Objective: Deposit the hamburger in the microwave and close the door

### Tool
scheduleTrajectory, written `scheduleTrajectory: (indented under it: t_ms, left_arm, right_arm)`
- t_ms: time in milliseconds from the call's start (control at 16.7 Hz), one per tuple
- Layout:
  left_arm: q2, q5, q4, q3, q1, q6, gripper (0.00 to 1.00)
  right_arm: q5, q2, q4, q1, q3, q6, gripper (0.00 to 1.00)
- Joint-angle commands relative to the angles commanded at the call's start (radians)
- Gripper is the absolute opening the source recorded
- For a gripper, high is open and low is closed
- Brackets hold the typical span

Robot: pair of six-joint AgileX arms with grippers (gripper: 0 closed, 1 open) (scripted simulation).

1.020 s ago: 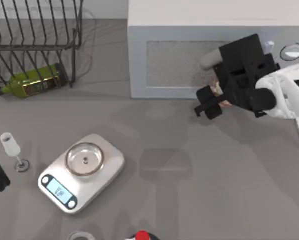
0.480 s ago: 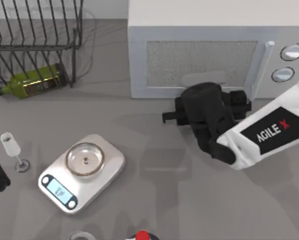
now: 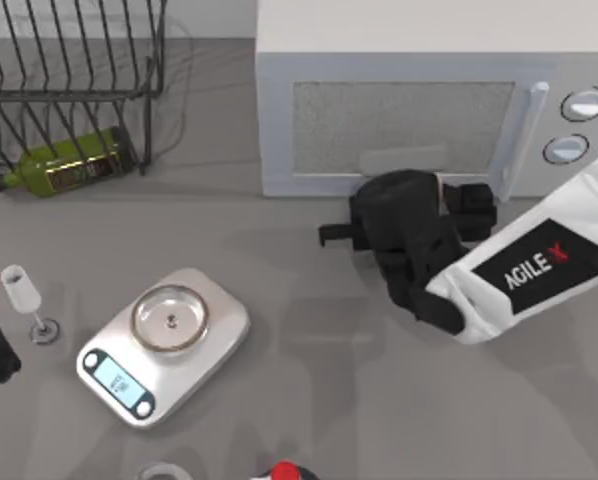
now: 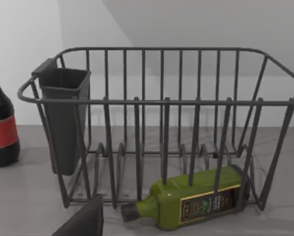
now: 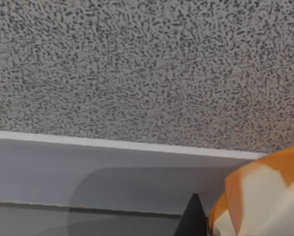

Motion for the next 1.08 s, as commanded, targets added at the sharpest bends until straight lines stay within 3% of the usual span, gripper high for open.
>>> scheduleTrajectory:
  t_ms: [660, 1080]
  left_arm:
    - [0.000, 0.000, 0.000, 0.000, 0.000, 0.000, 1.00]
    - [0.000, 0.000, 0.000, 0.000, 0.000, 0.000, 1.00]
  right_arm:
    - [0.000, 0.000, 0.000, 0.000, 0.000, 0.000, 0.98]
    - [0.000, 0.000, 0.000, 0.000, 0.000, 0.000, 1.00]
